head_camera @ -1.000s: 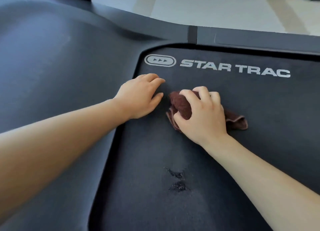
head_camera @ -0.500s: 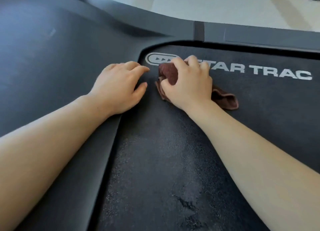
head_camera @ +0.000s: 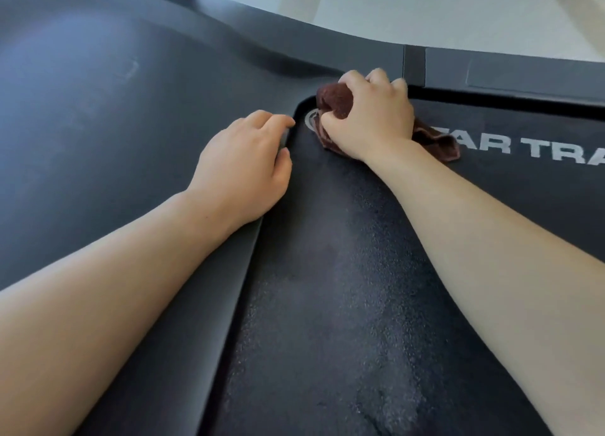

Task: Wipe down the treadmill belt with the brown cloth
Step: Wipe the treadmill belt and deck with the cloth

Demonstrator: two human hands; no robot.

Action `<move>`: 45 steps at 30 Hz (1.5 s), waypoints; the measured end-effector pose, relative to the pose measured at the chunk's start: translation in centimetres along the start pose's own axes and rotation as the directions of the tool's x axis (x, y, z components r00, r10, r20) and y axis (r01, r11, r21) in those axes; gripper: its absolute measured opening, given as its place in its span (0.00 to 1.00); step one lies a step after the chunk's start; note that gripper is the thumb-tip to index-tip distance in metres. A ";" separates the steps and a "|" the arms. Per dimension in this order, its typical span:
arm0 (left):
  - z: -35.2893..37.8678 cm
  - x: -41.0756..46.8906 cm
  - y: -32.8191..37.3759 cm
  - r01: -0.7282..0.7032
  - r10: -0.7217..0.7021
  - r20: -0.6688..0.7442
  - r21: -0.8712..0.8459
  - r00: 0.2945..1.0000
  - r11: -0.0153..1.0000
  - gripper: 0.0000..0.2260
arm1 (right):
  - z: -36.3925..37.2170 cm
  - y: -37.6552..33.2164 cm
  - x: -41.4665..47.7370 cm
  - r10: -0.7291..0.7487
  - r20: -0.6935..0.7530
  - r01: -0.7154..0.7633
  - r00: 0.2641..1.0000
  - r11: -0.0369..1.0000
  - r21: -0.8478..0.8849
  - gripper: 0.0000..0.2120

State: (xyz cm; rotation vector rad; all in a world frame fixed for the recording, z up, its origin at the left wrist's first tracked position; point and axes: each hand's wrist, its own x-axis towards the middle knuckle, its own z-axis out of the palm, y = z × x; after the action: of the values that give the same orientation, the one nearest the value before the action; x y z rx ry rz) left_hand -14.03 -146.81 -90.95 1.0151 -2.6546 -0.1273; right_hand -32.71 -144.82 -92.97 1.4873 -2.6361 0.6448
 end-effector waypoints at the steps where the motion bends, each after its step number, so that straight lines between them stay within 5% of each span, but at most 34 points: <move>1: 0.0 0.0 -0.1 -0.002 0.002 0.007 0.025 1.000 1.000 0.18 | -0.3 0.0 -0.7 -0.026 0.019 0.026 0.999 1.000 0.013 0.23; 9: 0.4 -0.3 -0.4 -0.061 0.052 0.055 0.169 0.997 0.984 0.19 | -2.1 1.1 -9.5 -0.124 -0.097 0.130 0.987 0.990 0.061 0.21; 20: 0.4 -0.2 -0.3 -0.065 0.060 0.035 0.172 0.998 0.983 0.19 | 0.4 -0.9 0.0 -0.027 0.005 0.027 1.000 1.000 0.012 0.23; 32: 0.4 0.1 -1.0 -0.063 0.064 0.003 0.256 0.998 0.965 0.18 | -2.7 -0.2 -13.7 -0.213 -0.061 0.217 0.975 0.974 0.068 0.21; 40: 0.5 -0.2 -0.3 -0.071 0.069 0.018 0.329 0.997 0.942 0.16 | -3.0 -1.0 -13.3 -0.077 0.024 0.076 0.997 0.996 0.050 0.21; 45: -0.7 -1.6 -0.1 -0.103 0.080 0.098 0.270 0.992 0.957 0.16 | -4.5 -0.6 -18.3 -0.133 0.021 0.133 0.991 0.991 0.034 0.21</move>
State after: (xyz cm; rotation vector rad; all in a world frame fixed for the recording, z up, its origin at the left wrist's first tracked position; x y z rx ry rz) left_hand -12.64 -145.80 -90.68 0.9830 -2.8486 0.2298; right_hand -23.10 -128.57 -93.10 1.6721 -2.5270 0.6650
